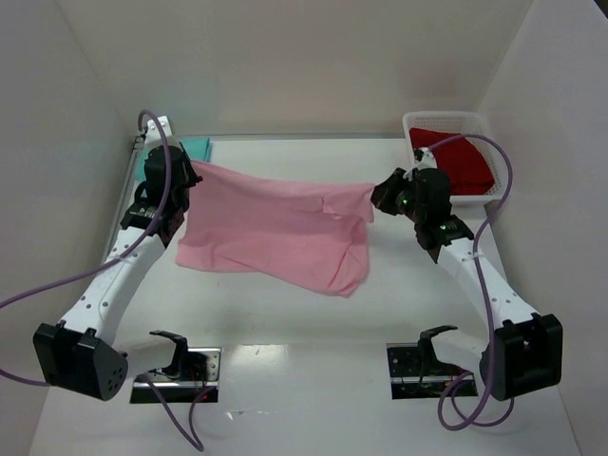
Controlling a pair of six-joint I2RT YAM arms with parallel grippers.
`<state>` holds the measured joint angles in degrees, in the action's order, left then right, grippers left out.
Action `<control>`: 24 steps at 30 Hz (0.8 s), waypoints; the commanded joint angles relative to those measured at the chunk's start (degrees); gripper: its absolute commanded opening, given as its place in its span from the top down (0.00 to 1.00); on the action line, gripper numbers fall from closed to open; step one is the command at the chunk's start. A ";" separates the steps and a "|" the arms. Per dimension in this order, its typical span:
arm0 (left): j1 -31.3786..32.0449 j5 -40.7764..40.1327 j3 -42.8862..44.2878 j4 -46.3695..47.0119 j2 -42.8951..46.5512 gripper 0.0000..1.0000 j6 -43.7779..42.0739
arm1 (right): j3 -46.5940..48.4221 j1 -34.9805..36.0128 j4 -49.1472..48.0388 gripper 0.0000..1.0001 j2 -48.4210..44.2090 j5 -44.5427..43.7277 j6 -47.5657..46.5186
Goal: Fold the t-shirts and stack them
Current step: Flatten out the tshirt
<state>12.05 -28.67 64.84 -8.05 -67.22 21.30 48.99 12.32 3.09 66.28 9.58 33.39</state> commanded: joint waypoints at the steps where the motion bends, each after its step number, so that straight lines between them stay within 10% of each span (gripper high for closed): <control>1: -0.45 0.36 -0.77 0.94 -2.73 1.00 0.15 | 1.10 2.79 -5.73 0.99 -2.74 13.70 -0.86; 15: -0.45 1.51 -1.38 1.99 -4.59 1.00 0.15 | 0.75 18.80 -0.83 0.88 12.97 4.14 -3.32; 21: 0.07 1.51 -1.38 1.99 -5.11 1.00 -0.38 | 0.75 18.80 -0.28 0.45 15.55 0.79 -3.33; 24: 0.07 1.51 -0.85 1.99 -6.25 1.00 -0.38 | -0.56 18.80 -0.80 0.42 12.48 0.00 -3.33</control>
<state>12.03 -27.16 63.31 -8.51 -72.18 21.21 47.24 30.87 3.31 82.70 12.34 30.65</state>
